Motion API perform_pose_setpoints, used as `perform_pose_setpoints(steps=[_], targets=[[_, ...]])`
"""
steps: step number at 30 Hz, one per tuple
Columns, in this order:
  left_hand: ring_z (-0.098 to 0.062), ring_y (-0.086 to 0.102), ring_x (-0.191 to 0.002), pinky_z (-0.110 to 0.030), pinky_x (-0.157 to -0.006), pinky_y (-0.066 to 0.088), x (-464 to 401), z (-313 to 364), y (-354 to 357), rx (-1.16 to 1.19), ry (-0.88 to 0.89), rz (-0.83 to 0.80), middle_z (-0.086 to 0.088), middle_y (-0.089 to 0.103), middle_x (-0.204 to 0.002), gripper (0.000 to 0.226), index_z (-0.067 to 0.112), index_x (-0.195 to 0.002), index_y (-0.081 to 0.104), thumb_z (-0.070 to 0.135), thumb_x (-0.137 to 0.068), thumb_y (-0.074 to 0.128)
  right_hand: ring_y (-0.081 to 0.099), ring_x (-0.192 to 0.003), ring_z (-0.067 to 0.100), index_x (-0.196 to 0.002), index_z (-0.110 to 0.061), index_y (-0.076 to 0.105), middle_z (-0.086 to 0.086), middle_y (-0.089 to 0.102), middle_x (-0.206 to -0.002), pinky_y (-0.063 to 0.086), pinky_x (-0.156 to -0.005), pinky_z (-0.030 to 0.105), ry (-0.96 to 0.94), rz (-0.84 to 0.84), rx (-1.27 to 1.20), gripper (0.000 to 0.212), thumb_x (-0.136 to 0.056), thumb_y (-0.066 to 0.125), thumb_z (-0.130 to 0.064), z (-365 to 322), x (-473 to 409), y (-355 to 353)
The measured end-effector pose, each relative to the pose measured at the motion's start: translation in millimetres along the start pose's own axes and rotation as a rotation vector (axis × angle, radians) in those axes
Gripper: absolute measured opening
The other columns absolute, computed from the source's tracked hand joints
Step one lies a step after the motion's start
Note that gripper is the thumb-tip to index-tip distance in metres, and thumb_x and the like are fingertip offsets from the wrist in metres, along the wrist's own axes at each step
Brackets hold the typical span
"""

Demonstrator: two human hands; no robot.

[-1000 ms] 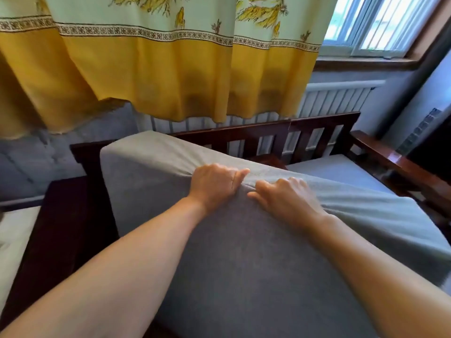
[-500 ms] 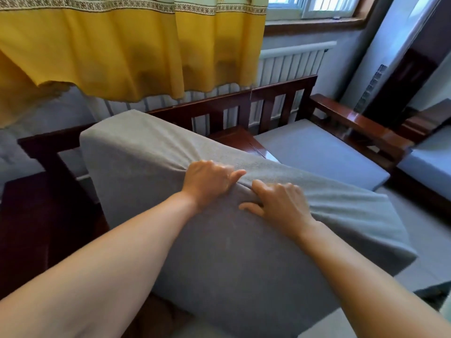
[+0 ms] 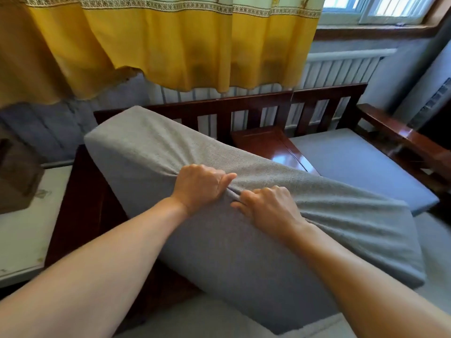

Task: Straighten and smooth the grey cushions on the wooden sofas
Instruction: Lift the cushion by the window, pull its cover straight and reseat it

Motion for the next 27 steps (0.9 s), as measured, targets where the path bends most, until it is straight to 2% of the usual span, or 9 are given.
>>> perform_pose_setpoints(steps=[4, 6, 10, 14, 17, 19, 22, 24, 27], targets=[[-0.023, 0.054, -0.037, -0.019, -0.037, 0.03, 16, -6, -18, 0.041, -0.015, 0.016, 0.0, 0.054, -0.045, 0.072, 0.016, -0.05, 0.052, 0.052, -0.1, 0.015, 0.054, -0.035, 0.024, -0.056, -0.021, 0.059, -0.005, 0.059, -0.047, 0.034, -0.035, 0.022, -0.082, 0.01, -0.013, 0.046, -0.083, 0.036, -0.051, -16, -4, -2], [-0.022, 0.056, -0.045, -0.021, -0.037, 0.032, 20, -4, -24, 0.061, 0.069, -0.016, 0.0, 0.055, -0.053, 0.067, 0.016, -0.058, 0.053, 0.057, -0.098, 0.018, 0.055, -0.036, 0.024, -0.06, -0.02, 0.06, -0.004, 0.06, -0.049, 0.036, -0.036, 0.025, -0.095, -0.013, -0.044, 0.048, -0.085, 0.035, -0.052, -20, -3, 0], [-0.022, 0.055, -0.07, -0.031, -0.049, 0.042, 29, -28, -39, 0.03, 0.337, -0.153, -0.004, 0.055, -0.08, 0.048, 0.017, -0.084, 0.048, 0.064, -0.079, 0.051, 0.054, -0.036, 0.022, -0.059, -0.019, 0.053, -0.006, 0.056, -0.049, 0.037, -0.037, 0.025, -0.08, -0.047, -0.093, 0.046, -0.085, 0.037, -0.054, -23, -1, -3], [-0.022, 0.057, -0.066, -0.029, -0.046, 0.044, 31, -48, -36, -0.064, 0.508, -0.305, -0.004, 0.056, -0.076, 0.047, 0.016, -0.081, 0.052, 0.048, -0.064, 0.082, 0.06, -0.046, 0.023, -0.063, -0.018, 0.054, -0.004, 0.06, -0.056, 0.037, -0.044, 0.027, -0.066, -0.137, -0.062, 0.046, -0.086, 0.045, -0.057, -24, 0, -5], [-0.019, 0.058, -0.057, -0.026, -0.041, 0.041, 30, -37, -29, -0.04, 0.605, -0.379, -0.001, 0.055, -0.068, 0.029, 0.015, -0.071, 0.054, 0.038, -0.077, 0.07, 0.066, -0.083, 0.028, -0.089, -0.016, 0.06, 0.003, 0.068, -0.088, 0.034, -0.063, 0.03, 0.036, -0.36, -0.036, 0.042, -0.092, 0.047, -0.056, -26, -1, 0], [-0.02, 0.056, -0.05, -0.024, -0.038, 0.039, 27, -36, -29, -0.02, 0.604, -0.401, -0.001, 0.054, -0.062, 0.021, 0.014, -0.065, 0.052, 0.026, -0.082, 0.047, 0.065, -0.089, 0.028, -0.095, -0.015, 0.06, 0.003, 0.068, -0.095, 0.034, -0.065, 0.03, 0.014, -0.39, 0.034, 0.035, -0.098, 0.041, -0.045, -28, -5, -1], [-0.021, 0.055, -0.043, -0.024, -0.035, 0.036, 26, -37, -32, -0.07, 0.628, -0.454, -0.001, 0.053, -0.054, 0.019, 0.015, -0.058, 0.05, 0.013, -0.074, 0.039, 0.066, -0.081, 0.028, -0.086, -0.013, 0.06, 0.005, 0.067, -0.086, 0.033, -0.061, 0.029, -0.04, -0.394, 0.058, 0.029, -0.099, 0.041, -0.03, -34, -10, -3], [-0.02, 0.055, -0.04, -0.023, -0.034, 0.033, 27, -36, -36, -0.132, 0.666, -0.519, 0.001, 0.052, -0.051, 0.014, 0.015, -0.054, 0.05, 0.011, -0.066, 0.056, 0.064, -0.06, 0.027, -0.067, -0.015, 0.053, 0.004, 0.064, -0.065, 0.031, -0.052, 0.028, -0.06, -0.361, 0.053, 0.026, -0.092, 0.051, -0.023, -37, -12, -5], [-0.018, 0.055, -0.038, -0.021, -0.035, 0.031, 27, -34, -42, -0.201, 0.727, -0.586, 0.002, 0.053, -0.047, 0.025, 0.017, -0.051, 0.051, 0.008, -0.05, 0.074, 0.044, -0.028, 0.017, -0.05, -0.021, 0.035, -0.003, 0.044, -0.038, 0.019, -0.039, 0.021, -0.1, -0.255, 0.086, 0.034, -0.075, 0.058, -0.022, -39, -16, -8]])
Point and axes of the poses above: each hand's wrist, its own x-axis away from the middle knuckle, its own y-axis out of the palm, z = x × y, the point moved 7 cm from there along -x, towards the middle knuckle
